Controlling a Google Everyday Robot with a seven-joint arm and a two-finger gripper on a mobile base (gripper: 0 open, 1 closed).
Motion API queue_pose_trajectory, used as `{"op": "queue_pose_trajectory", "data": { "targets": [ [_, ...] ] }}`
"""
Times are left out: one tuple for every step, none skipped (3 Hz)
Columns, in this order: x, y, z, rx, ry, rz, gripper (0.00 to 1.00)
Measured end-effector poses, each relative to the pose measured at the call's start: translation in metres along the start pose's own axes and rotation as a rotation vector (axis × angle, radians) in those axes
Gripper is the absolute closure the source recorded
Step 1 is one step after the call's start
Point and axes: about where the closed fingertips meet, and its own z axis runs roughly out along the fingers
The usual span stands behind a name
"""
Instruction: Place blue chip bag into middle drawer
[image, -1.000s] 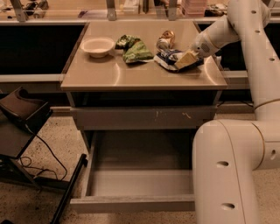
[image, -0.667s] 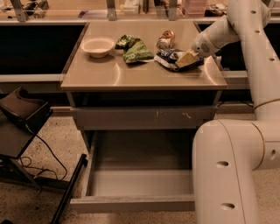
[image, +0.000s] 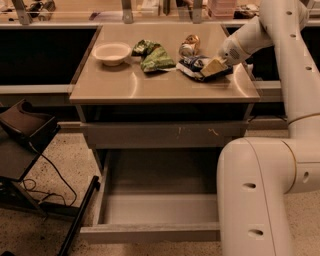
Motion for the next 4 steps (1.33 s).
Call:
{"op": "queue_pose_trajectory", "data": {
  "targets": [
    [-0.021,0.022,-0.028,-0.025,0.019,-0.033,1.00],
    [-0.042,0.046,-0.099,0.010,-0.008,-0.067,1.00],
    [-0.048,0.072,-0.166,0.073,-0.041,-0.077,1.00],
    [-0.034,0.121,-0.199,0.024,-0.076,-0.084,1.00]
  ]
}}
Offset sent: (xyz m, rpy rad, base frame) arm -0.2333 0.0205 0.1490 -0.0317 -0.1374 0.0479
